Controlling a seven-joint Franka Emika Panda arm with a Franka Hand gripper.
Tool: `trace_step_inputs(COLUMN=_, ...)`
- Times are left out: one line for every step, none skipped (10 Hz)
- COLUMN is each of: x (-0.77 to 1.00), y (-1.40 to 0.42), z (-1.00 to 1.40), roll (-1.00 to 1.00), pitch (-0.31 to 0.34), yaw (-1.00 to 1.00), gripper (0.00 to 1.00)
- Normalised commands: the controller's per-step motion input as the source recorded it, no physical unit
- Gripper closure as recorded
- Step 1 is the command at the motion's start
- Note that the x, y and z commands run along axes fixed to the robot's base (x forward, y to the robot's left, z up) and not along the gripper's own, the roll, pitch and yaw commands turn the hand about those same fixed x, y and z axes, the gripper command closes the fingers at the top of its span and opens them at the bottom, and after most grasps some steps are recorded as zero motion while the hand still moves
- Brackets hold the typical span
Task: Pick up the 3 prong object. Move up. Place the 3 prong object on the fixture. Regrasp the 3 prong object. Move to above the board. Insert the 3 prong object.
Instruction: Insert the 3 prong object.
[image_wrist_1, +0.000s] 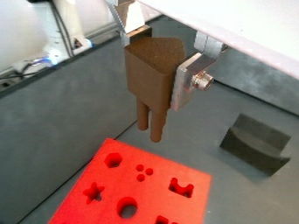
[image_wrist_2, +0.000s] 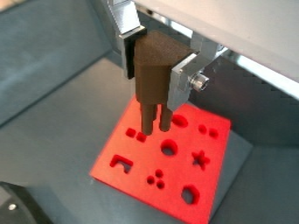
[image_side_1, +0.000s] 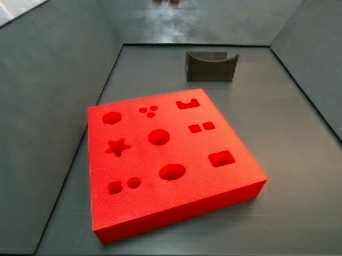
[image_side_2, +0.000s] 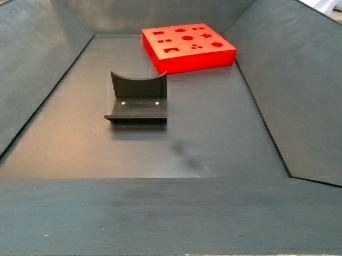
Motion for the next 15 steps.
trace_step_inputs(x=-0.53, y=0.04, z=-0.64, roll=0.06, pitch=-0.243, yaw=-0.47, gripper=1.0)
trace_step_inputs(x=-0.45, y=0.0, z=-0.64, roll=0.05, pitch=-0.25, yaw=-0.51, gripper=1.0)
trace_step_inputs(x=-0.39, y=0.0, z=-0.64, roll=0.04, pitch=-0.251, yaw=-0.5, gripper=1.0)
trace_step_inputs(x=-0.35, y=0.0, z=-0.71, roll=0.04, pitch=-0.213, yaw=-0.55, gripper=1.0)
trace_step_inputs(x=-0.21, y=0.02, z=-0.61, roll=0.0, pitch=-0.141, yaw=-0.61, gripper=1.0)
trace_step_inputs(x=-0.15, y=0.02, z=-0.56, roll=0.0, pitch=-0.077, yaw=-0.74, gripper=1.0)
trace_step_inputs(x=0.0, y=0.0, z=-0.46, roll=0.01, pitch=-0.057, yaw=-0.8, gripper=1.0)
trace_step_inputs(x=0.11, y=0.0, z=-0.39, roll=0.0, pitch=-0.044, yaw=-0.76, gripper=1.0)
trace_step_inputs(x=0.2, y=0.0, z=-0.38, roll=0.0, pitch=-0.044, yaw=-0.71, gripper=1.0)
trace_step_inputs(x=0.27, y=0.05, z=-0.36, roll=0.0, pitch=-0.011, yaw=-0.63, gripper=1.0)
trace_step_inputs(x=0.0, y=0.0, z=0.0, roll=0.01, pitch=0.0, yaw=0.0, gripper=1.0)
trace_step_inputs(x=0.0, y=-0.03, z=-0.04, roll=0.0, pitch=-0.033, yaw=0.0, gripper=1.0)
trace_step_inputs(x=0.0, y=0.02, z=-0.23, roll=0.0, pitch=-0.034, yaw=0.0, gripper=1.0)
trace_step_inputs(x=-0.03, y=0.06, z=-0.39, roll=0.0, pitch=-0.057, yaw=-0.06, gripper=1.0)
trace_step_inputs(x=0.0, y=0.1, z=-0.45, roll=0.0, pitch=-0.059, yaw=-0.07, gripper=1.0)
